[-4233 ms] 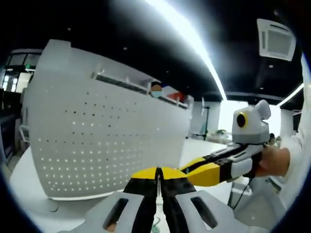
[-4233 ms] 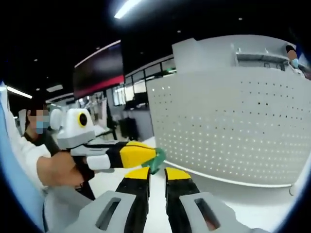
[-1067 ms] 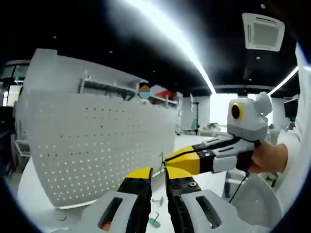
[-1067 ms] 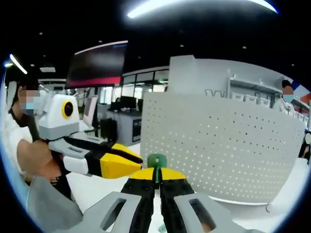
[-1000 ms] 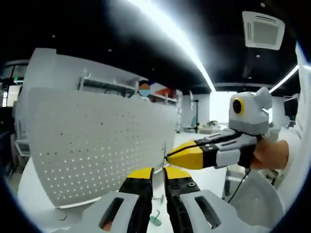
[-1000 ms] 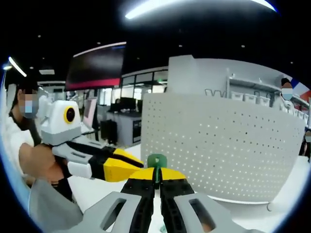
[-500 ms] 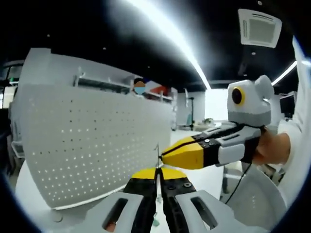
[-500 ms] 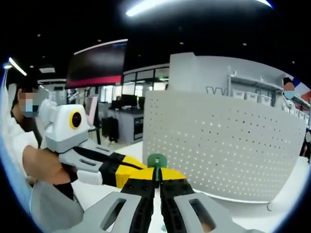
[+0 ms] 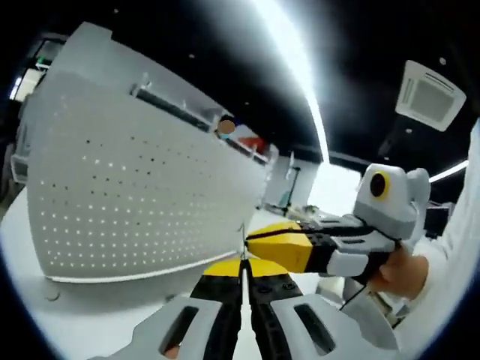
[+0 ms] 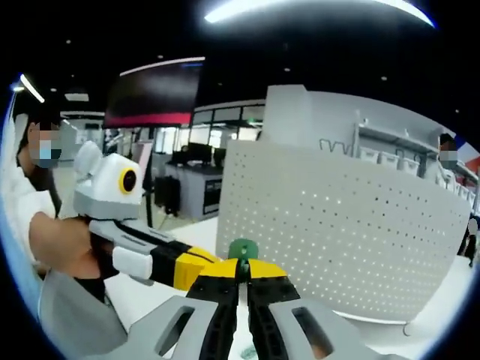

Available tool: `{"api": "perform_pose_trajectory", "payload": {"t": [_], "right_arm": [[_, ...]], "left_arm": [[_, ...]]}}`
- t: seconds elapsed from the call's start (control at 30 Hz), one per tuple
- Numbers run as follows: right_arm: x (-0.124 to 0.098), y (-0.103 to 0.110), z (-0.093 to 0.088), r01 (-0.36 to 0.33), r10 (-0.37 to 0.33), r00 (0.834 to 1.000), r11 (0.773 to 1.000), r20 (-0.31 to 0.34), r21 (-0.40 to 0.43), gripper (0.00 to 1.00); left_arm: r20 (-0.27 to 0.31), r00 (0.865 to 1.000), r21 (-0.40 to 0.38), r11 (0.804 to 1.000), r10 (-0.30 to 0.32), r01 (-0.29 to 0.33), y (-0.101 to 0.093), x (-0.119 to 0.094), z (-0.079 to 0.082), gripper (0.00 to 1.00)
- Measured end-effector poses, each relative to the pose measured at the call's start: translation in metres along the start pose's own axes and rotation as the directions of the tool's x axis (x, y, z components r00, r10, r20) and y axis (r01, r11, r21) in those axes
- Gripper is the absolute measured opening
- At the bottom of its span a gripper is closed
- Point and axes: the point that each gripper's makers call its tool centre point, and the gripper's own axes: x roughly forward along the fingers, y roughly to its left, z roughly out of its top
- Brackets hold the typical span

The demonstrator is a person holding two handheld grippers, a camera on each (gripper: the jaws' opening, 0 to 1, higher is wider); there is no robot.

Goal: Insert the hook assembly into the mounting plate slot until the hook locks in place.

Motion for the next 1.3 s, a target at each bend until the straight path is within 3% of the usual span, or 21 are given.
{"api": "perform_pose_trajectory", "payload": {"t": [0.1, 0.13, 0.23, 0.4, 0.67, 0.8, 1.0, 1.3], "right_arm": [[0.002, 0.0, 0.0, 0.002, -0.002, 1.0, 1.0, -0.005, -0.012, 0.0], [0.002, 0.001, 0.0, 0.001, -0.001, 1.0, 1.0, -0.007, -0.015, 0.0], [0.004, -0.002, 0.001, 0.003, -0.003, 1.0, 1.0, -0.007, 0.001, 0.0], [0.005, -0.006, 0.001, 0.013, -0.013, 1.0, 1.0, -0.009, 0.011, 0.0], [0.003, -0.014, 0.001, 0.037, -0.037, 0.999, 0.999, -0.002, 0.028, 0.0], [0.004, -0.016, 0.004, 0.048, -0.048, 0.999, 0.999, 0.011, 0.024, 0.0], [0.004, -0.024, 0.011, 0.083, -0.083, 0.995, 0.997, 0.053, 0.01, 0.0], [0.001, -0.043, 0.02, 0.147, -0.148, 0.981, 0.989, 0.128, 0.02, 0.0]], "left_arm": [[0.0, 1.0, 0.013, 1.0, 0.005, -0.005, 0.001, 0.0, -0.001, 0.01], [0.004, 1.0, 0.069, 0.998, 0.009, -0.009, 0.001, 0.0, 0.0, 0.02], [0.005, 1.0, 0.133, 0.991, 0.021, -0.022, 0.001, 0.0, 0.001, 0.02], [0.019, 1.0, 0.153, 0.988, 0.024, -0.027, 0.003, -0.003, 0.005, 0.05], [0.042, 0.998, 0.293, 0.954, 0.053, -0.063, 0.005, -0.01, 0.012, 0.18], [0.049, 0.997, 0.325, 0.943, 0.052, -0.065, 0.002, -0.013, 0.016, 0.23], [0.076, 0.995, 0.326, 0.942, 0.058, -0.079, 0.003, -0.02, 0.024, 0.31], [0.106, 0.99, 0.326, 0.938, 0.089, -0.12, 0.012, -0.031, 0.031, 0.34]]}}
